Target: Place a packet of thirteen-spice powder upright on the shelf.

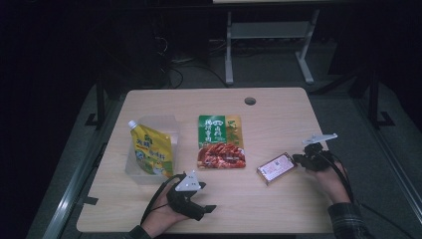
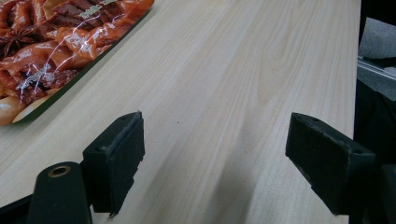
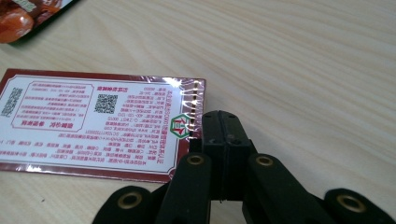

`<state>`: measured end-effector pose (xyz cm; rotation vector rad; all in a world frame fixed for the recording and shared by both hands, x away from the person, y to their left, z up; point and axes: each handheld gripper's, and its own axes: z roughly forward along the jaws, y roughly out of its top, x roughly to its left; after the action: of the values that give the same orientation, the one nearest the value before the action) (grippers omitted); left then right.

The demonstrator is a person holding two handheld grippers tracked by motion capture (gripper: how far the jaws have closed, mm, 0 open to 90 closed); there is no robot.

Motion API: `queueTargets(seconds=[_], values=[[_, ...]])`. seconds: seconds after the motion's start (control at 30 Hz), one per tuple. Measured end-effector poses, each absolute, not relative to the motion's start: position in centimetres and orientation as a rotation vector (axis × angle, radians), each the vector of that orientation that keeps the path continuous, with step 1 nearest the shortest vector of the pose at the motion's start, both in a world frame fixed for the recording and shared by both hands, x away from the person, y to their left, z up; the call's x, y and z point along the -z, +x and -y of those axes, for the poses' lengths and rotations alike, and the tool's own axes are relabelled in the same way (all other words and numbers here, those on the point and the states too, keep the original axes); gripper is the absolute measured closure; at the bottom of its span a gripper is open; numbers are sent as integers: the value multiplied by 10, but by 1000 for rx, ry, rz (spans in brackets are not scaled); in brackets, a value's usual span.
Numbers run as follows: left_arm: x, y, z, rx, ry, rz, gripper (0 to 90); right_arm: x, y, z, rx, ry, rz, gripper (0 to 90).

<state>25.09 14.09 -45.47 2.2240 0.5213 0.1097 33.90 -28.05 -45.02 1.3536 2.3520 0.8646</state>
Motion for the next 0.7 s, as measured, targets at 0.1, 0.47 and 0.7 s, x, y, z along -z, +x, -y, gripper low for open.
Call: queueTargets(seconds=[0.1,0.47,0.7], values=[[455,250,-140,-113,2223,-516,183,450,334,277,-866,1344,-2377,900],[454,250,-139,-114,2222,-503,181,449,322,249,-908,1235,-2475,900],[455,250,-138,-115,2217,-488,181,449,320,226,-930,1147,-2534,900]])
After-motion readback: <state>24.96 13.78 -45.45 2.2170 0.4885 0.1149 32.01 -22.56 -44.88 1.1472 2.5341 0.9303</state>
